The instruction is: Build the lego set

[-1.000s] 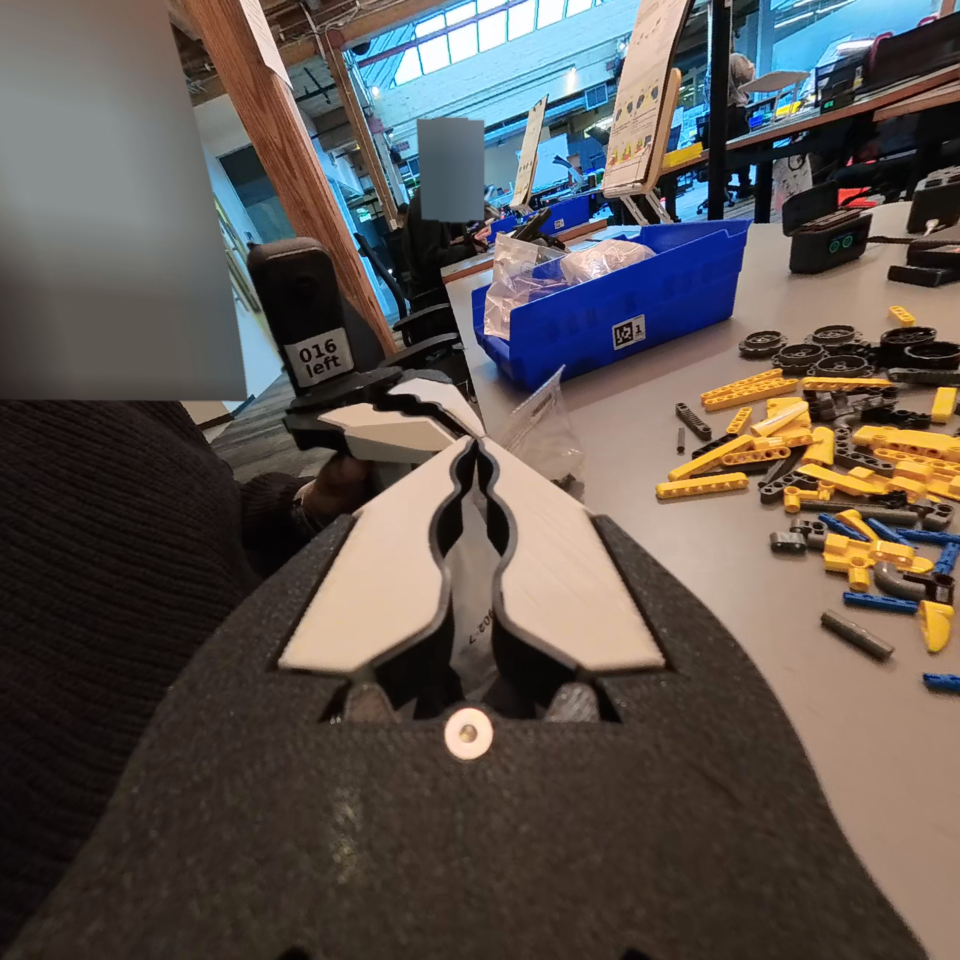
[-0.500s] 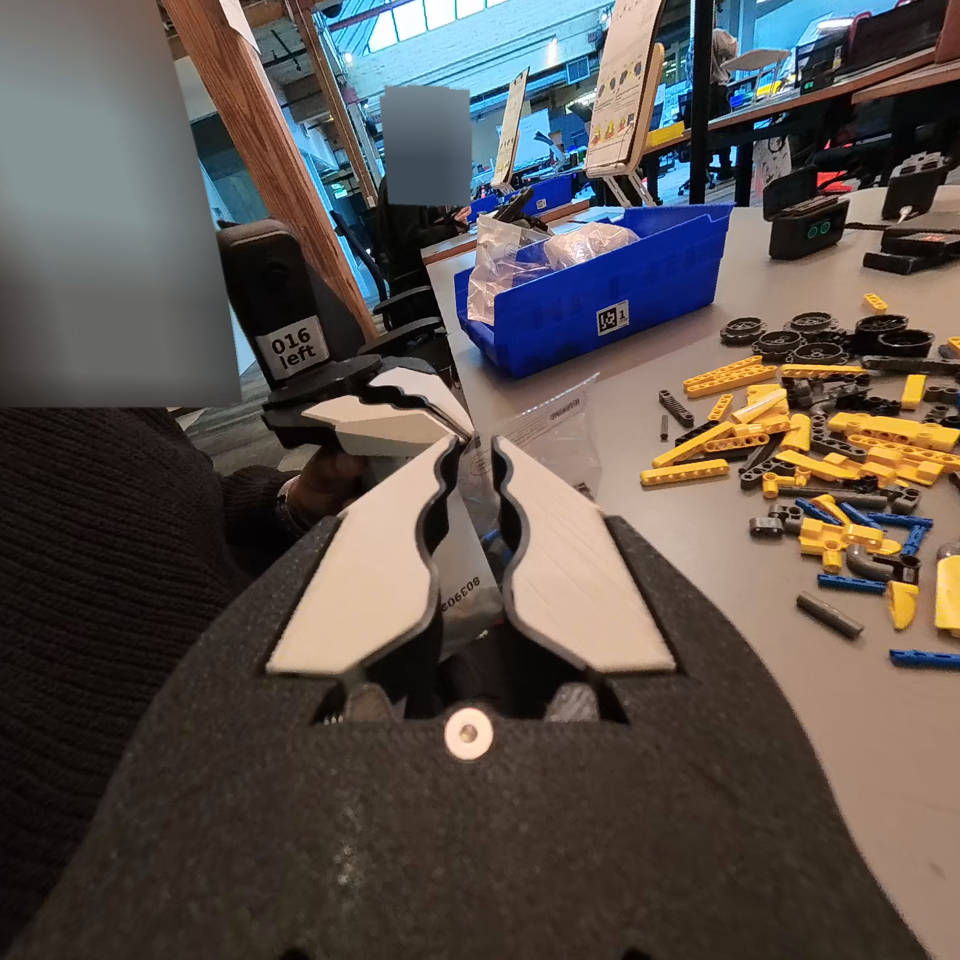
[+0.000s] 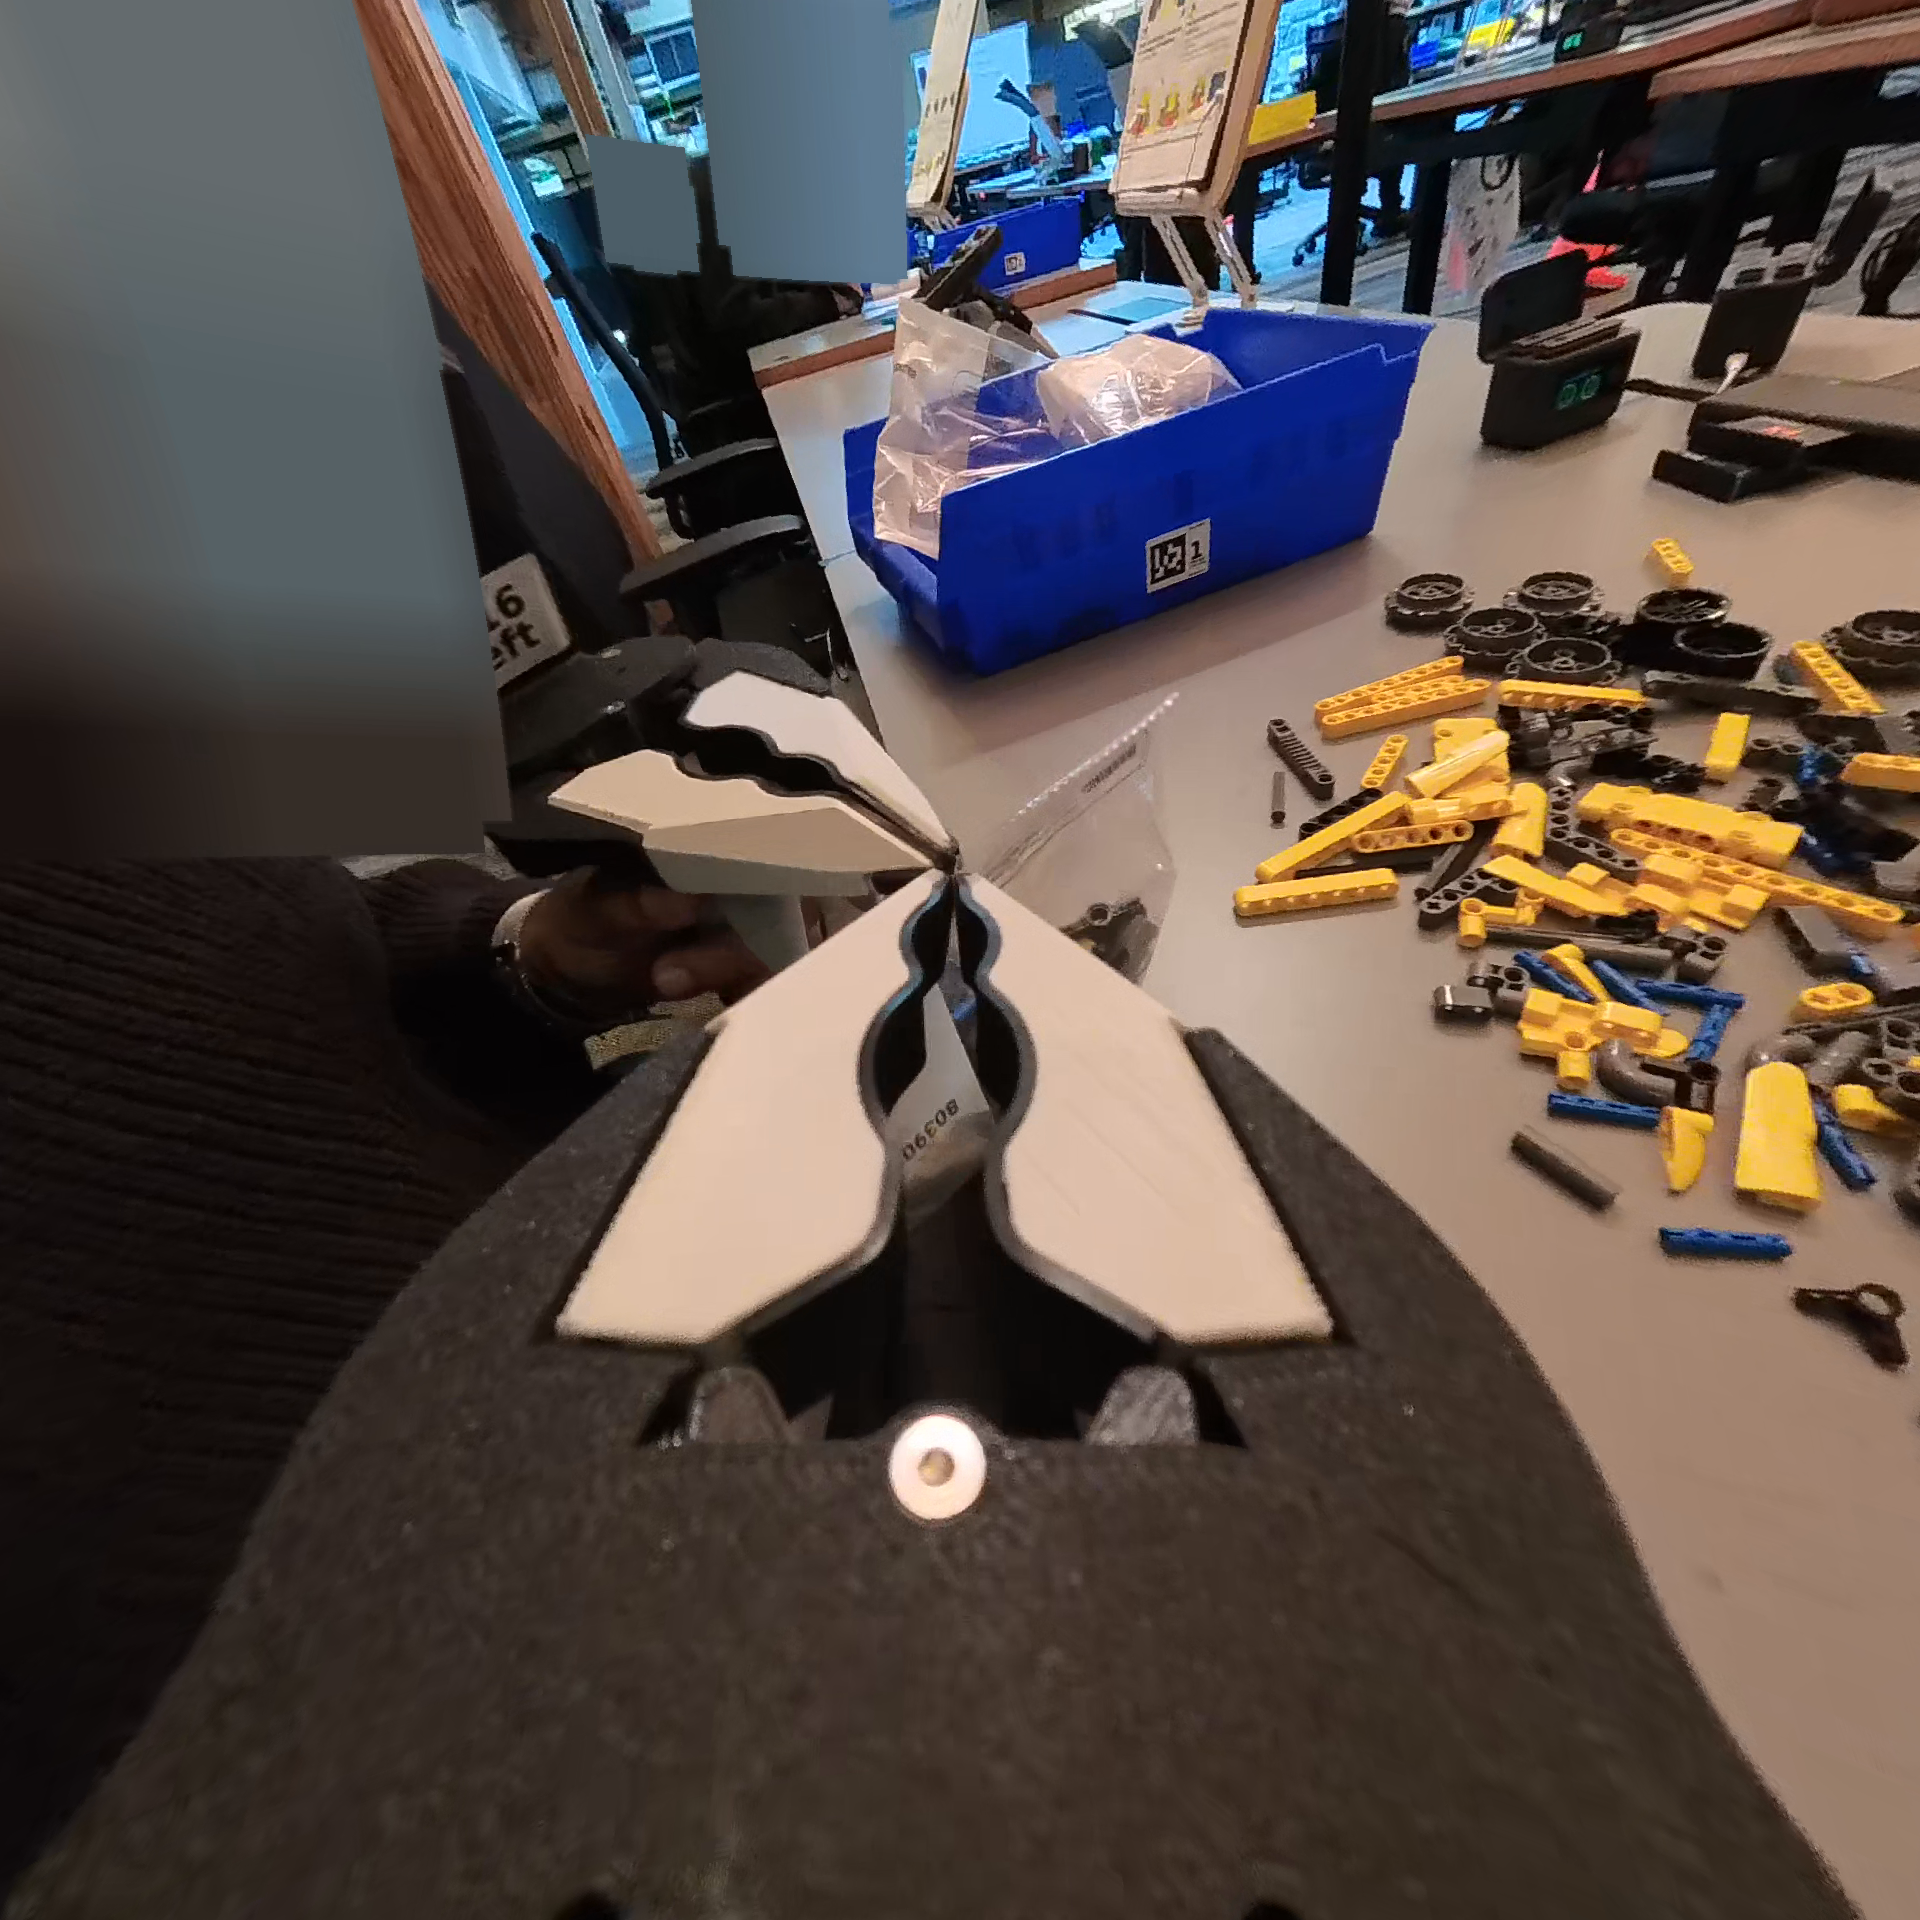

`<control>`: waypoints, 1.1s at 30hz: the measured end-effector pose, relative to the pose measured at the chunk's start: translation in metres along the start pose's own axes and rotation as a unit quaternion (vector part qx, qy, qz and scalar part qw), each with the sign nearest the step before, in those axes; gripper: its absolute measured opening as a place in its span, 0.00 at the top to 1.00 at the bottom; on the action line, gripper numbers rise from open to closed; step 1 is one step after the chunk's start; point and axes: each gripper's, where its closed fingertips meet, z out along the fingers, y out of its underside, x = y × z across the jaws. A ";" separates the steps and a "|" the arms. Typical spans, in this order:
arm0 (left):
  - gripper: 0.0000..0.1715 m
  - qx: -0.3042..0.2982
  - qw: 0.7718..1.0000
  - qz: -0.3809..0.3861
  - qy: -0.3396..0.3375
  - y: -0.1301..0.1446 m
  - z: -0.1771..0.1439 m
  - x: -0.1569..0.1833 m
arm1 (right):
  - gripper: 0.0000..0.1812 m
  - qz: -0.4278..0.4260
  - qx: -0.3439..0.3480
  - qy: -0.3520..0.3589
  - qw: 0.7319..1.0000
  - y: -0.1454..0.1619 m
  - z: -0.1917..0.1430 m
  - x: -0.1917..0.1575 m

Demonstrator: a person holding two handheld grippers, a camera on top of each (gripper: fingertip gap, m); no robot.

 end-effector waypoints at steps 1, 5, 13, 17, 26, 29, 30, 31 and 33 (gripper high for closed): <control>1.00 0.002 1.000 -0.008 0.012 -0.001 -0.001 0.001 | 1.00 0.001 0.005 -0.004 1.000 0.000 0.000 0.000; 1.00 0.021 0.992 -0.103 0.068 -0.006 -0.004 0.002 | 1.00 -0.002 0.028 -0.017 0.999 -0.006 0.000 -0.004; 1.00 0.091 0.893 -0.402 0.182 -0.025 -0.011 -0.006 | 1.00 -0.109 0.058 0.039 0.992 -0.025 0.006 -0.014; 1.00 0.107 0.843 -0.490 0.197 -0.024 -0.010 -0.011 | 1.00 -0.191 0.034 0.106 0.975 -0.026 0.008 -0.011; 1.00 0.161 0.783 -0.541 0.262 -0.054 -0.016 -0.003 | 1.00 -0.066 0.182 0.016 0.981 -0.053 -0.001 -0.029; 1.00 0.172 0.776 -0.539 0.277 -0.063 -0.016 0.002 | 1.00 0.014 0.236 -0.047 0.971 -0.062 -0.008 -0.033; 1.00 0.173 0.777 -0.536 0.281 -0.066 -0.015 0.003 | 1.00 0.040 0.250 -0.070 0.965 -0.064 -0.010 -0.034; 1.00 0.172 0.781 -0.531 0.282 -0.068 -0.015 0.004 | 1.00 0.065 0.262 -0.090 0.959 -0.066 -0.012 -0.034; 1.00 0.167 0.789 -0.518 0.284 -0.069 -0.017 0.005 | 1.00 0.111 0.279 -0.123 0.946 -0.068 -0.013 -0.033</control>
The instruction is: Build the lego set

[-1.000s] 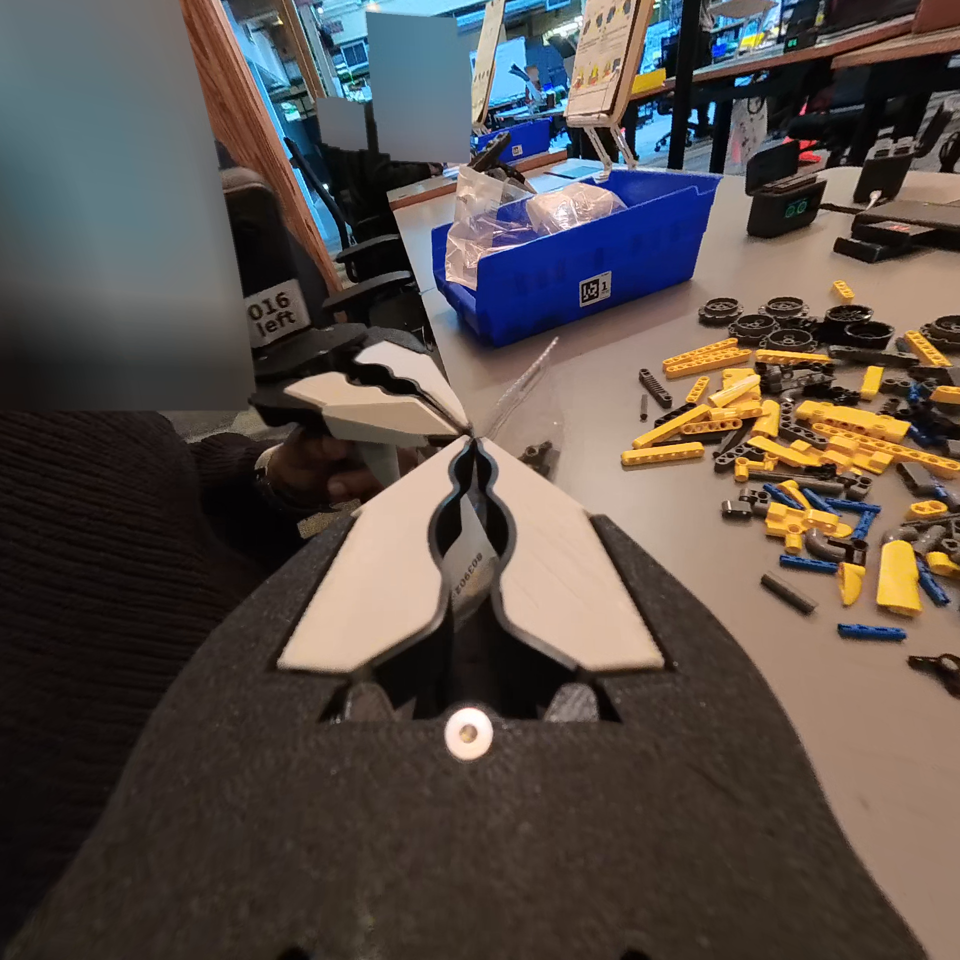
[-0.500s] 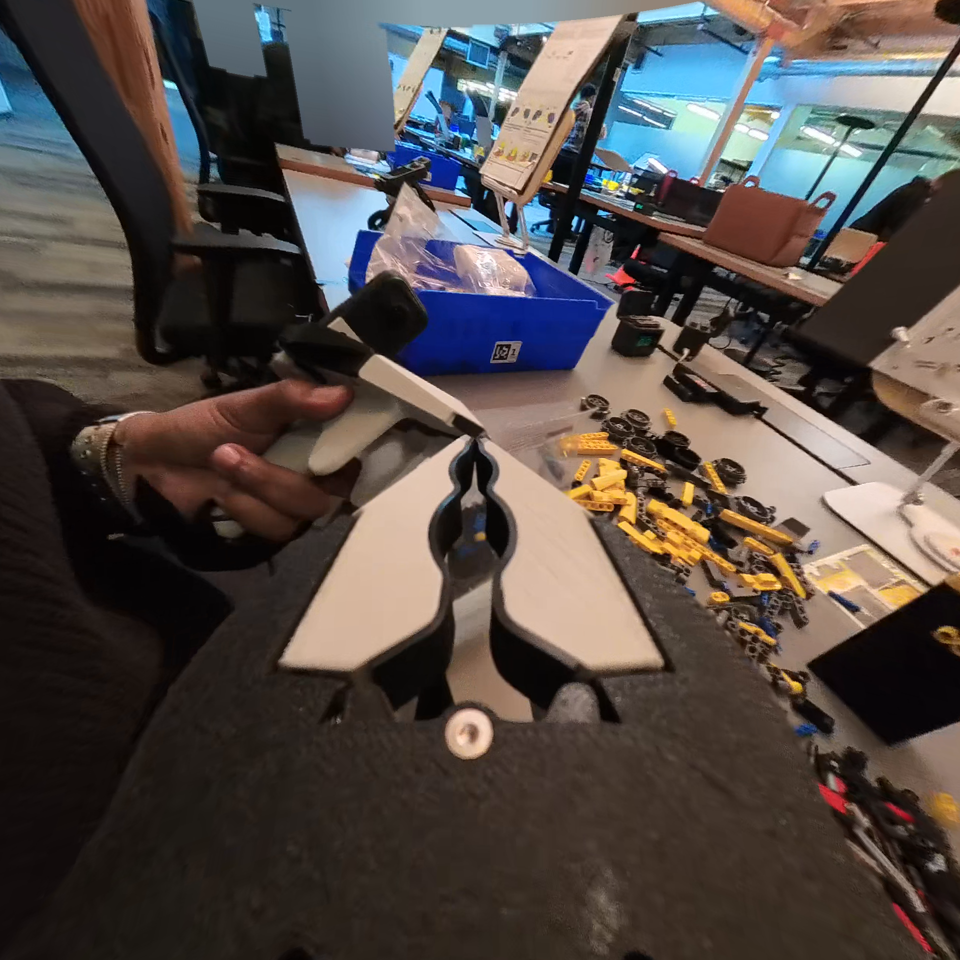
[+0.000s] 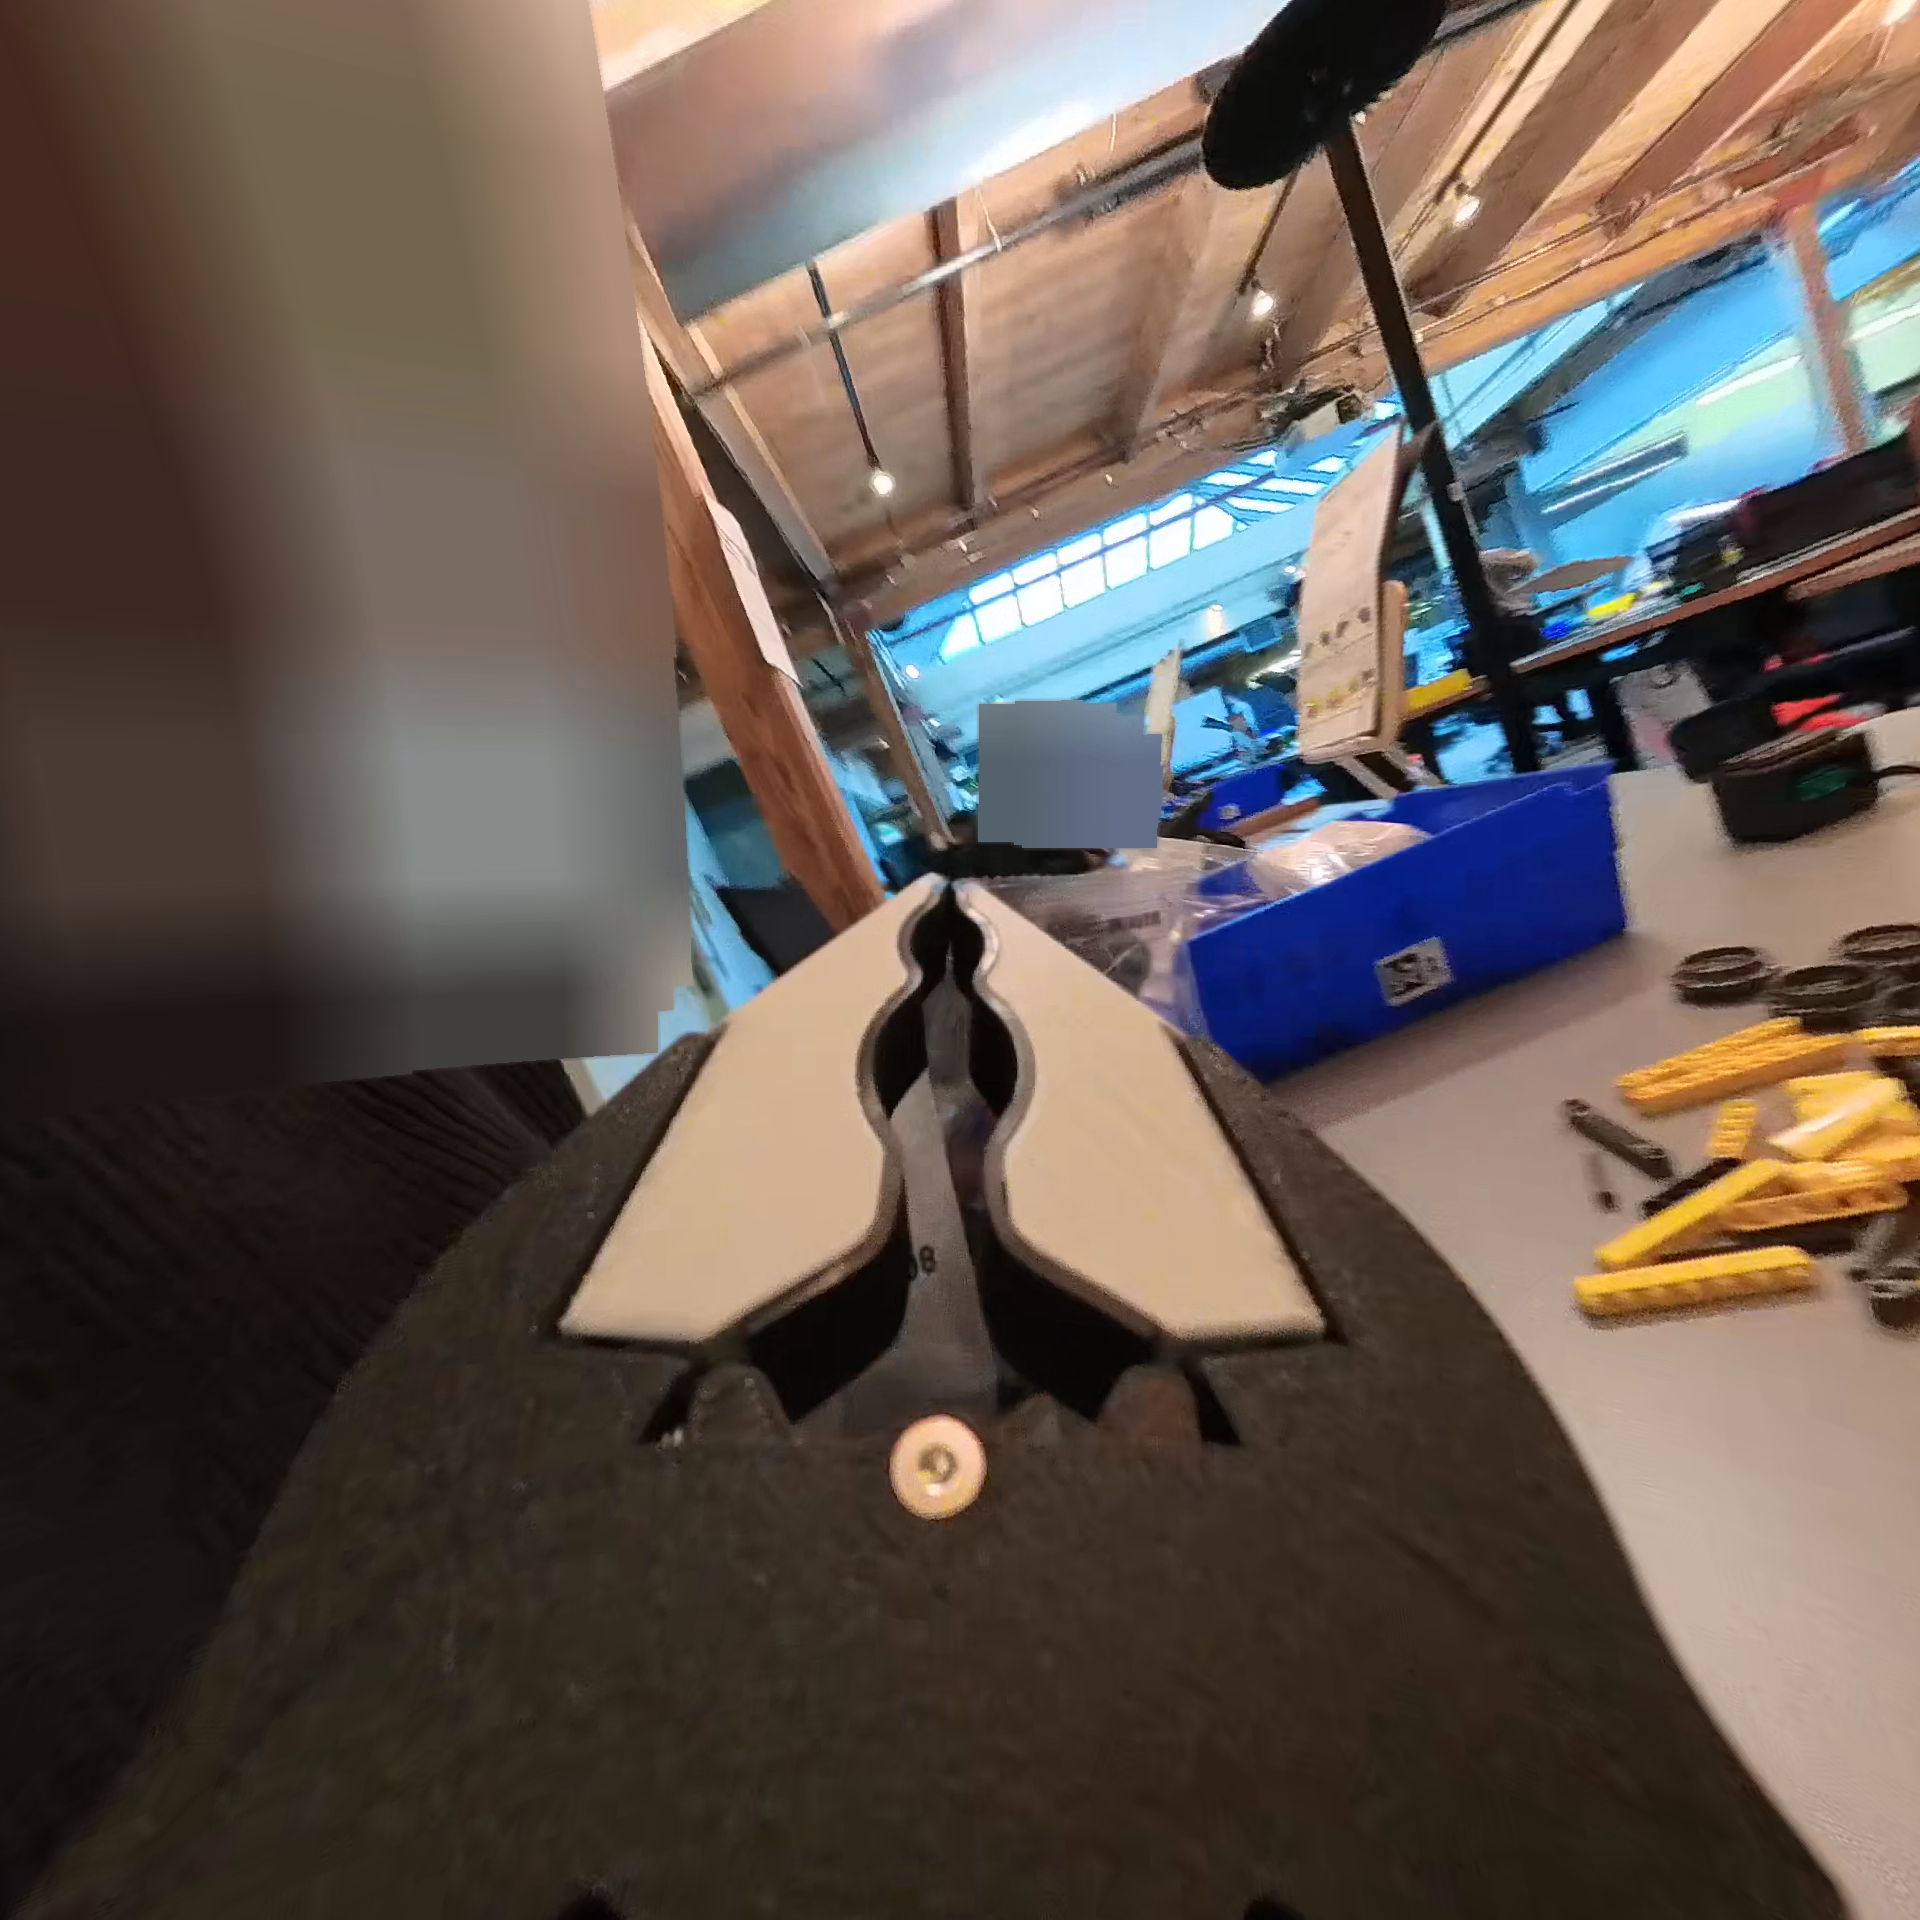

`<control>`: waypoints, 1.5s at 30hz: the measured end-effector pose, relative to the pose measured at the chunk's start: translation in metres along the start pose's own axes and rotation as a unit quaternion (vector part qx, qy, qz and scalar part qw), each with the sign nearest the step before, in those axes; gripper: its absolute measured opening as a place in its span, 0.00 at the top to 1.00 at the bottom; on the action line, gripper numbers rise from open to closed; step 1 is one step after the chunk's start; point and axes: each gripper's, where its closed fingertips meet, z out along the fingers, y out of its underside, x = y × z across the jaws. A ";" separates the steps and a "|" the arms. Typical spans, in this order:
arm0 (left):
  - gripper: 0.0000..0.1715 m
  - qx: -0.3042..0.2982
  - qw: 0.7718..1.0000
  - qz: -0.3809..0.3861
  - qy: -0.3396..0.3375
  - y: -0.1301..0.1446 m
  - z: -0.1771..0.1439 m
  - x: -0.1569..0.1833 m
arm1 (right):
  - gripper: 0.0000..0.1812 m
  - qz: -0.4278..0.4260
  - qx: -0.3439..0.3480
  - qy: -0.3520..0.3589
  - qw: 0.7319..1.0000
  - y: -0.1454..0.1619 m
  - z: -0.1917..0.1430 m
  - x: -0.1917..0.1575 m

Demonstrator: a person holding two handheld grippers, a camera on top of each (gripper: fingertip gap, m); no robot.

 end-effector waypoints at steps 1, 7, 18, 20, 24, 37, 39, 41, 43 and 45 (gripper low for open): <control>1.00 0.000 1.000 0.004 0.000 0.000 0.000 0.001 | 1.00 0.022 0.009 -0.007 1.000 -0.001 0.001 0.000; 1.00 -0.003 0.996 0.069 -0.053 0.000 -0.002 -0.008 | 1.00 0.123 0.044 -0.009 0.991 0.001 -0.003 0.015; 1.00 -0.080 0.872 0.414 -0.248 0.001 -0.010 -0.038 | 1.00 0.159 0.029 0.051 0.986 0.016 -0.011 0.047; 1.00 -0.087 0.848 0.458 -0.252 0.002 -0.011 -0.040 | 1.00 0.195 0.042 0.037 0.979 0.018 -0.011 0.049; 1.00 -0.127 0.776 0.549 -0.283 0.004 -0.012 -0.046 | 1.00 0.212 0.034 0.037 0.976 0.022 -0.012 0.054; 1.00 -0.068 0.846 0.433 -0.303 -0.019 -0.030 -0.065 | 0.90 0.099 -0.015 0.120 0.988 0.009 -0.020 0.063; 1.00 -0.075 0.843 0.438 -0.303 -0.016 -0.028 -0.067 | 0.84 0.063 -0.067 0.144 0.985 0.024 -0.015 0.065; 1.00 -0.081 0.834 0.452 -0.307 -0.014 -0.027 -0.067 | 0.83 0.042 -0.105 0.161 0.981 0.036 -0.013 0.068; 1.00 -0.089 0.821 0.471 -0.310 -0.012 -0.026 -0.067 | 0.83 0.049 -0.111 0.157 0.980 0.040 -0.013 0.068; 1.00 -0.099 0.813 0.485 -0.307 -0.009 -0.025 -0.067 | 0.88 0.074 -0.105 0.151 0.980 0.040 -0.016 0.070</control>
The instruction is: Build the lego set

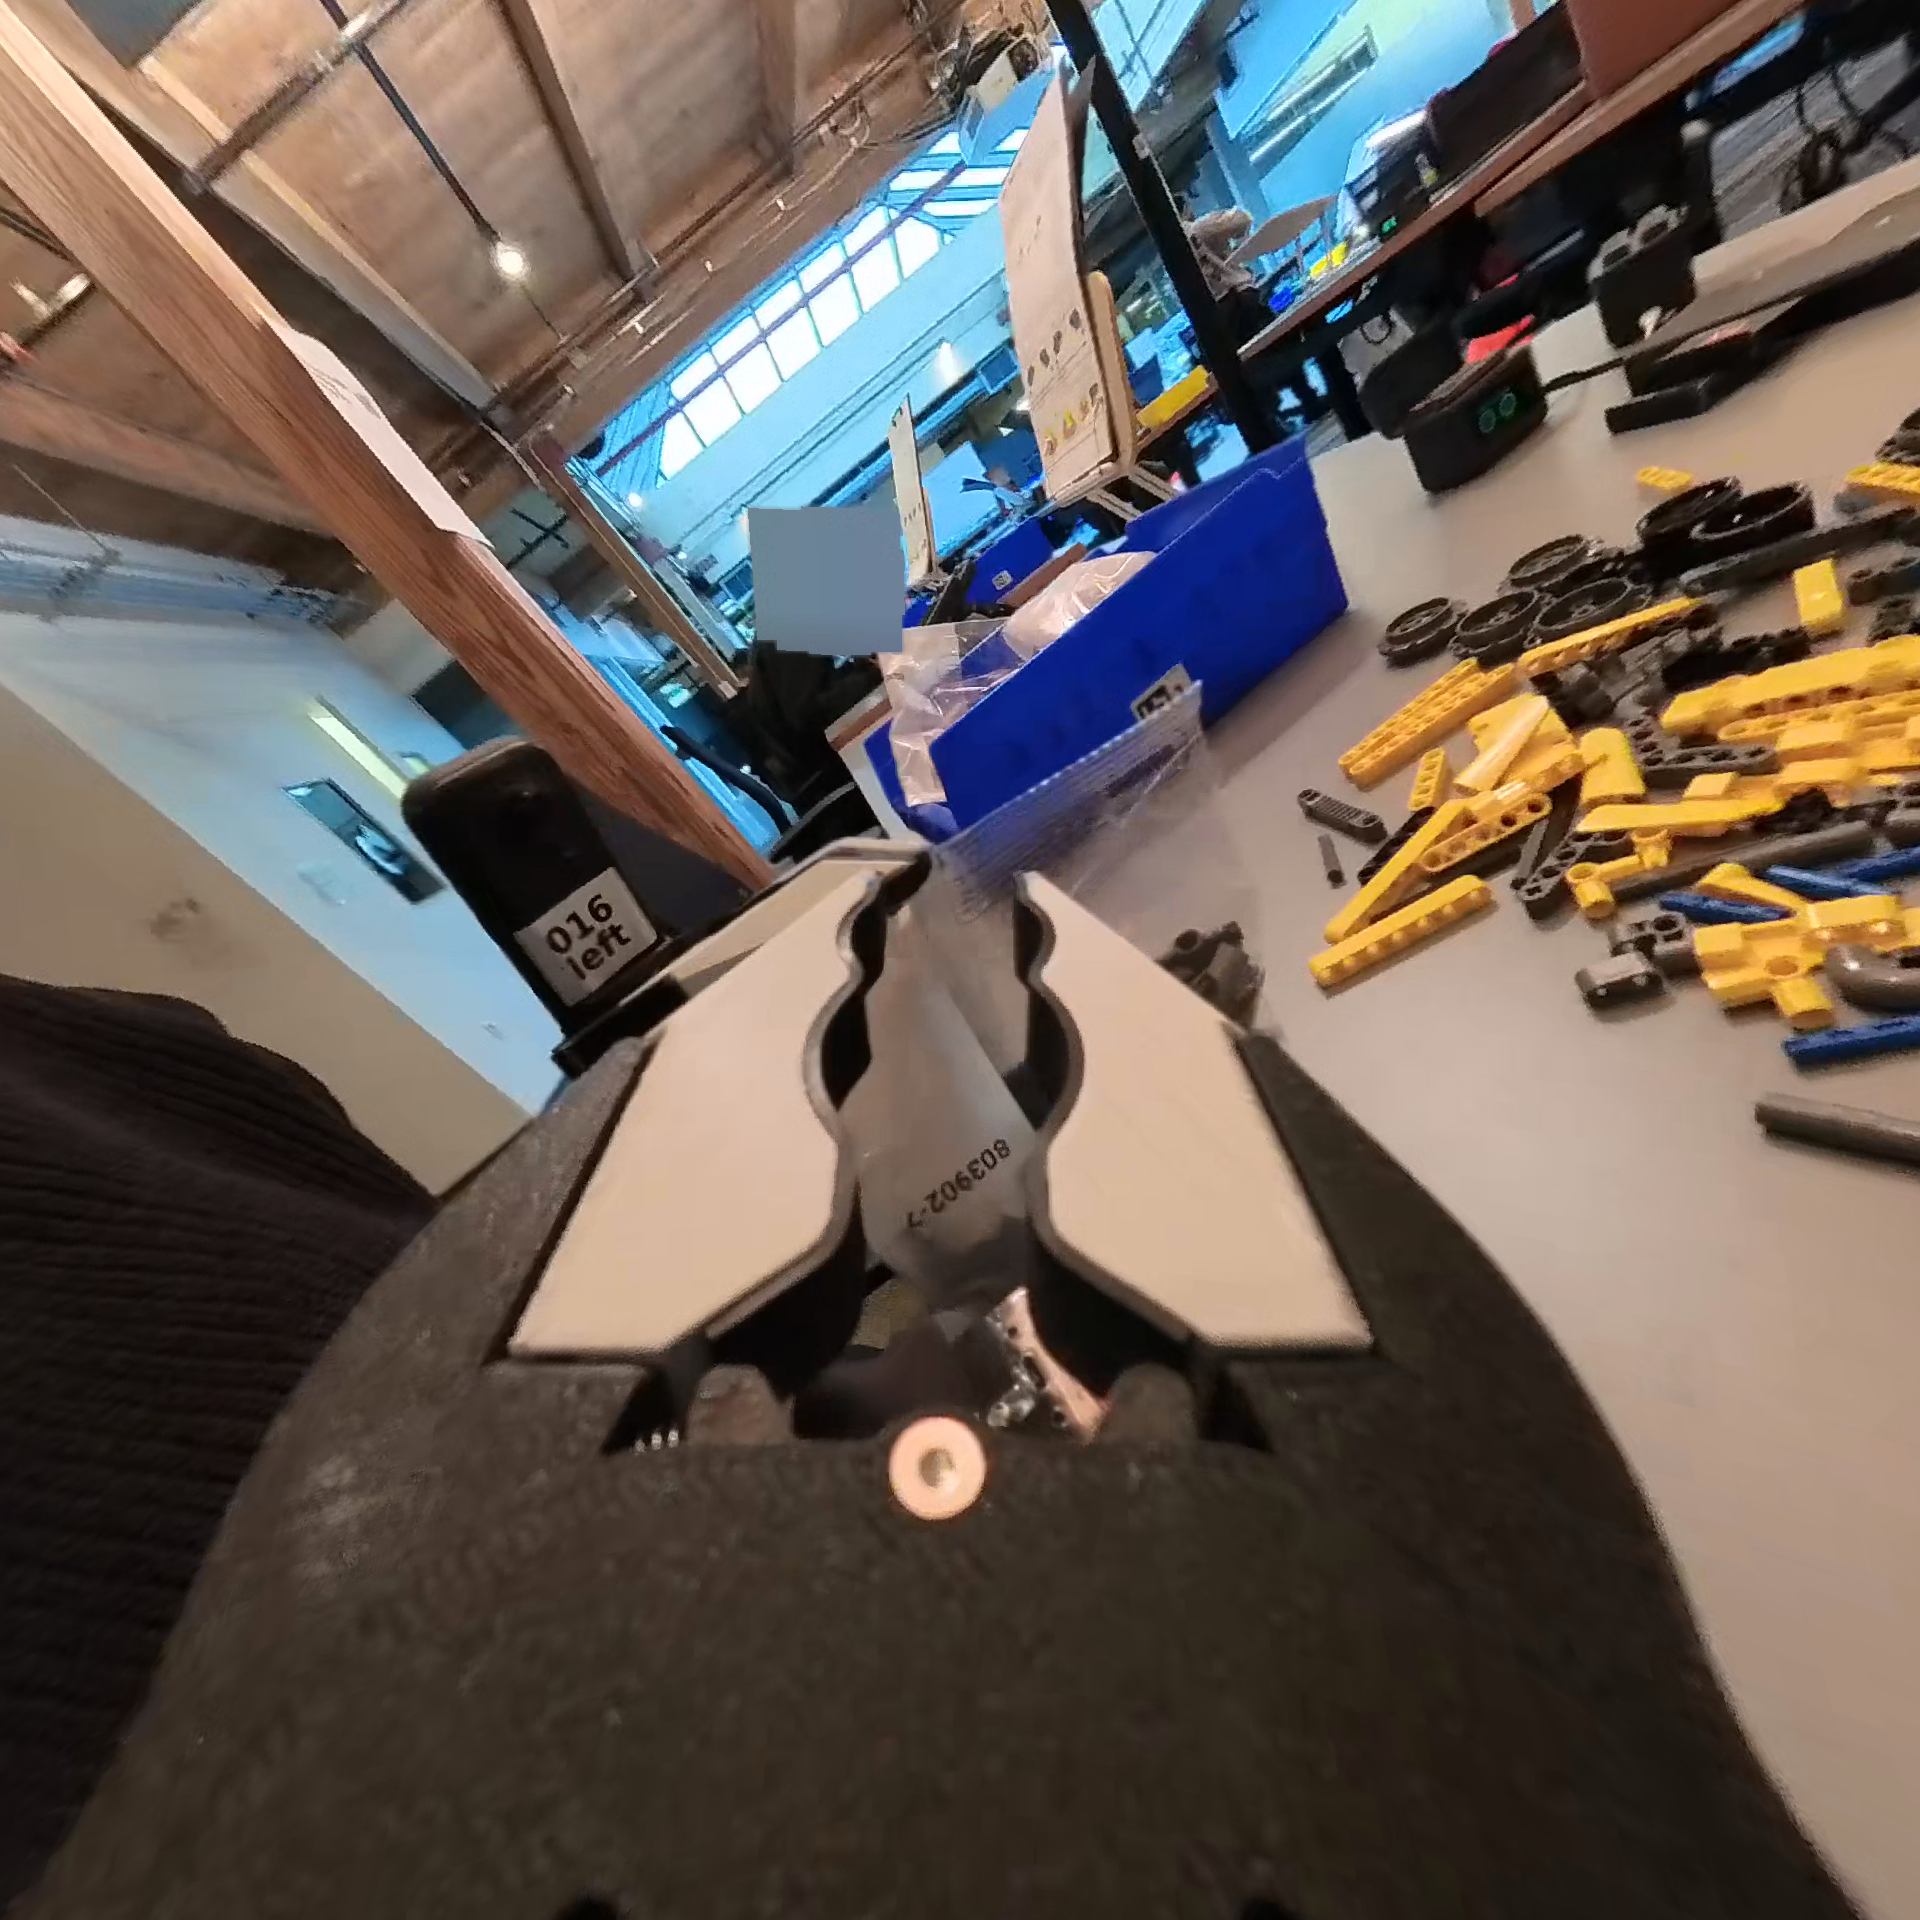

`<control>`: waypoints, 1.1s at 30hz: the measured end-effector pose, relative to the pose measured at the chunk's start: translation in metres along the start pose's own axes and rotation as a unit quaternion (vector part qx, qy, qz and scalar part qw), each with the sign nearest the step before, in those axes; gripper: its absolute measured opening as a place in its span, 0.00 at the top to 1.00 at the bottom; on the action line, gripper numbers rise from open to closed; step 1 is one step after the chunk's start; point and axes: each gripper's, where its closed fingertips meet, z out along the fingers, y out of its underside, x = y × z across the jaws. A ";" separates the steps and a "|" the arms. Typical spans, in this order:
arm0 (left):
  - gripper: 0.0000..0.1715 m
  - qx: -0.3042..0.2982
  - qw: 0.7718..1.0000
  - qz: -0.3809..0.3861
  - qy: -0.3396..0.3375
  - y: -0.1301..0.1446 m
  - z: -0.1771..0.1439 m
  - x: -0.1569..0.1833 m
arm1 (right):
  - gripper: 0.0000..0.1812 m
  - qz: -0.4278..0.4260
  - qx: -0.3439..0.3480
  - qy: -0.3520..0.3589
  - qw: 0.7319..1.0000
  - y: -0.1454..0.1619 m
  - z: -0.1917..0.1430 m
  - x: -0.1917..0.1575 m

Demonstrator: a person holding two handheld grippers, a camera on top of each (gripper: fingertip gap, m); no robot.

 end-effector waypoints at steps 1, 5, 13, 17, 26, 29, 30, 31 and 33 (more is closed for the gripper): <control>1.00 -0.003 1.000 0.003 0.003 0.002 0.001 0.001 | 0.92 0.009 0.001 -0.009 1.000 0.000 -0.002 0.000; 1.00 -0.008 1.000 0.000 0.021 0.007 0.002 0.005 | 1.00 0.030 -0.008 -0.030 0.999 0.004 -0.004 0.002; 1.00 -0.037 0.997 0.005 0.073 0.019 0.000 0.012 | 1.00 0.040 -0.050 -0.042 0.997 0.015 -0.009 0.006; 1.00 -0.061 0.993 -0.017 0.101 0.028 -0.004 0.010 | 1.00 -0.010 -0.092 -0.007 0.996 0.025 -0.007 0.009; 1.00 -0.043 0.977 -0.113 0.177 0.018 -0.016 0.013 | 1.00 -0.073 -0.080 -0.045 0.993 0.026 -0.002 -0.008; 1.00 -0.049 0.981 -0.093 0.163 0.021 -0.015 0.012 | 1.00 -0.089 -0.079 -0.036 0.992 0.026 -0.001 -0.006; 1.00 -0.051 0.982 -0.086 0.158 0.021 -0.015 0.011 | 1.00 -0.095 -0.078 -0.033 0.992 0.026 -0.001 -0.005; 1.00 -0.052 0.984 -0.081 0.152 0.021 -0.014 0.011 | 1.00 -0.100 -0.078 -0.029 0.992 0.026 -0.002 -0.005; 1.00 -0.051 0.986 -0.073 0.137 0.022 -0.012 0.009 | 1.00 -0.110 -0.078 -0.016 0.991 0.025 -0.002 -0.002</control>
